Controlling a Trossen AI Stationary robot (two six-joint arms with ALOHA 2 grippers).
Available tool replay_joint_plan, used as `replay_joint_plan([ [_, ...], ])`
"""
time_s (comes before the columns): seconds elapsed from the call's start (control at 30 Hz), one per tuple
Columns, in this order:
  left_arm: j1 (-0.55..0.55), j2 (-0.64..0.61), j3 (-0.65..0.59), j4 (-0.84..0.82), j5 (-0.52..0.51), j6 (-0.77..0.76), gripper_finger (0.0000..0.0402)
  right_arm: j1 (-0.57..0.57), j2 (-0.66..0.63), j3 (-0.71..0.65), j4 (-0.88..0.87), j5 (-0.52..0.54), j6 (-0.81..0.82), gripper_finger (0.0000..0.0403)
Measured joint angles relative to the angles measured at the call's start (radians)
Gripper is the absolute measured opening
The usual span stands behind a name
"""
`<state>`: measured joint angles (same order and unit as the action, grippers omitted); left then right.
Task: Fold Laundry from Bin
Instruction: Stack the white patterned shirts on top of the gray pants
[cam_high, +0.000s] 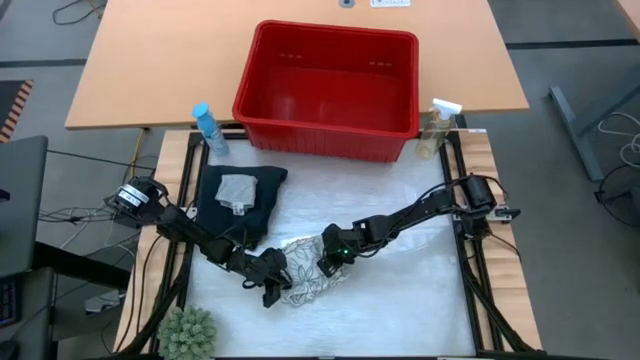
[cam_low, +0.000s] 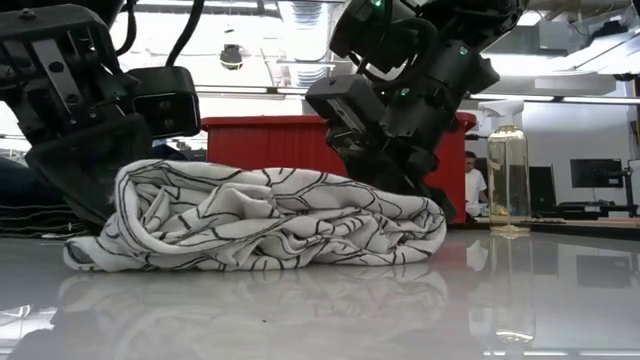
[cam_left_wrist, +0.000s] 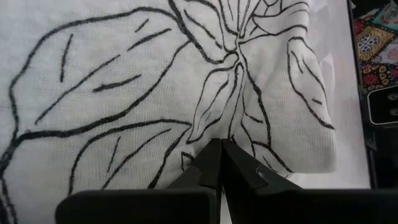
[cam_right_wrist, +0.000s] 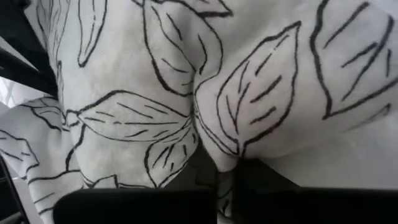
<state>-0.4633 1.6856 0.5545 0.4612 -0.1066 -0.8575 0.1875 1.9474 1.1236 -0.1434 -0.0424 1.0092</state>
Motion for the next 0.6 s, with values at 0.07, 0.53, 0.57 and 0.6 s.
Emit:
replay_joint_plan([
  [0.07, 0.001, -0.011, -0.001, -0.002, 0.015, -0.019, 0.0000, 0.001, -0.008, 0.000, -0.004, 0.007, 0.005, 0.0035],
  [0.53, 0.016, -0.296, -0.002, 0.006, 0.079, -0.096, 0.0000, -0.010, -0.170, 0.000, 0.003, 0.059, 0.028, 0.0035],
  [0.57, 0.017, -0.337, -0.002, 0.004, 0.081, -0.098, 0.0000, -0.012, -0.188, 0.000, 0.005, 0.067, 0.028, 0.0035],
  [0.6, 0.017, -0.380, -0.002, 0.007, 0.079, -0.097, 0.0000, -0.012, -0.206, 0.000, 0.005, 0.073, 0.028, 0.0035],
])
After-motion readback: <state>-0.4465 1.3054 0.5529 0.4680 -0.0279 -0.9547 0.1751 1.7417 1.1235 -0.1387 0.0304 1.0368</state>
